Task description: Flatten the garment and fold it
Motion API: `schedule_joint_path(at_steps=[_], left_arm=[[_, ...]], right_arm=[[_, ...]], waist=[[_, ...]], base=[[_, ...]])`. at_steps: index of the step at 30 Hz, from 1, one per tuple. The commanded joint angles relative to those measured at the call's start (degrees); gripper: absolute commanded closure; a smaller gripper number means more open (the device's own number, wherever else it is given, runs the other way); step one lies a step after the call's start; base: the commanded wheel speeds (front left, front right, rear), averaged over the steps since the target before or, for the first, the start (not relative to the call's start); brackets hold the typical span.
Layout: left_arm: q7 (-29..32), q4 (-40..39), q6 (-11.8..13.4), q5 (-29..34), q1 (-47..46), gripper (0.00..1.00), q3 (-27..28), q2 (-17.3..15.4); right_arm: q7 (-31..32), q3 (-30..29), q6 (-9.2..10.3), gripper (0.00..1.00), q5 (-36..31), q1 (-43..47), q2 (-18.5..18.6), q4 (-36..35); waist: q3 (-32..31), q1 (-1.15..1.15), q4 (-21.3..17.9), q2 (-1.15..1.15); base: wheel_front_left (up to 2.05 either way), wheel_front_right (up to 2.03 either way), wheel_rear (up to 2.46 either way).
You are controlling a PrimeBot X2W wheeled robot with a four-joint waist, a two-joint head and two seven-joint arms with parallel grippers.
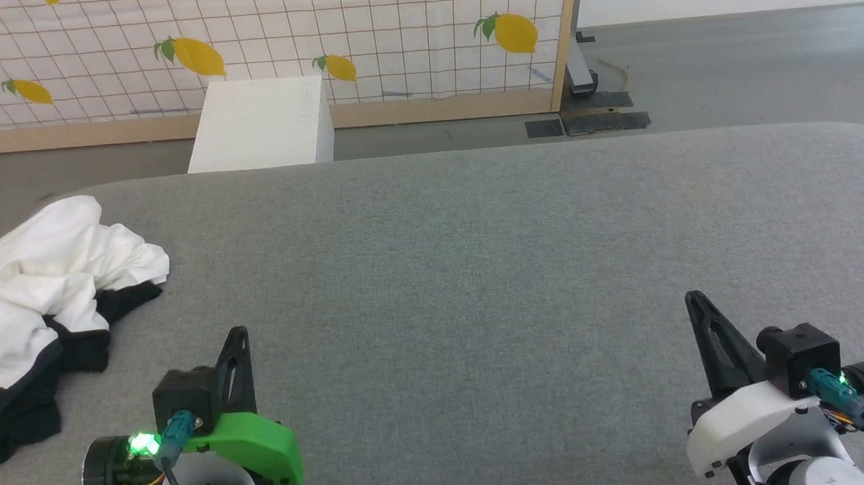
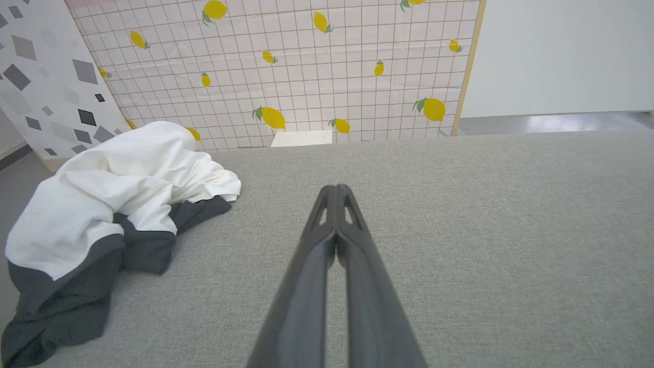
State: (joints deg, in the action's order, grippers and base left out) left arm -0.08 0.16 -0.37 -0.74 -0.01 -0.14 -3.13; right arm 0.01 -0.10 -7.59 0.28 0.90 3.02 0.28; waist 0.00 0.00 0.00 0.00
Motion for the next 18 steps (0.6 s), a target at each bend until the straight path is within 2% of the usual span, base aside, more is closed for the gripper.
schedule_joint_path(at_steps=[1, 2, 3, 4, 5, 18], left_arm=[[0.1, -0.2, 0.4, 0.7, 0.0, 1.0, 0.1, 0.2], [0.1, -0.2, 0.4, 0.7, 0.0, 1.0, 0.1, 0.2], [0.0, 0.0, 0.0, 0.0, 0.0, 0.0, 0.0, 0.0], [0.0, 0.0, 0.0, -0.1, 0.0, 1.0, 0.0, 0.0], [0.0, 0.0, 0.0, -0.1, 0.0, 0.0, -0.1, 0.0], [-1.0, 1.3, 0.6, -1.0, -0.7, 0.0, -1.2, 0.0]], right_arm=[[0.0, 0.1, 0.1, 1.0, -0.3, -0.9, -0.1, -0.3], [0.0, 0.1, 0.1, 1.0, -0.3, -0.9, -0.1, -0.3], [0.0, 0.0, 0.0, 0.0, 0.0, 0.0, 0.0, 0.0], [0.0, 0.0, 0.0, 1.0, 0.0, 0.0, 0.0, 0.0], [0.0, 0.0, 0.0, 0.0, 0.0, 0.0, 0.0, 0.1], [-0.7, -0.1, 0.01, 0.0, 0.3, -0.4, 0.0, 0.3]], waist=[[0.0, 0.0, 0.0, 0.0], [0.0, 0.0, 0.0, 0.0], [0.0, 0.0, 0.0, 0.0], [0.0, 0.0, 0.0, 0.0], [0.0, 0.0, 0.0, 0.0], [0.0, 0.0, 1.1, 0.0]], base=[[0.0, 0.0, 0.0], [0.0, 0.0, 0.0], [0.0, 0.0, 0.0], [0.0, 0.0, 0.0], [0.0, 0.0, 0.0], [0.0, 0.0, 0.0]])
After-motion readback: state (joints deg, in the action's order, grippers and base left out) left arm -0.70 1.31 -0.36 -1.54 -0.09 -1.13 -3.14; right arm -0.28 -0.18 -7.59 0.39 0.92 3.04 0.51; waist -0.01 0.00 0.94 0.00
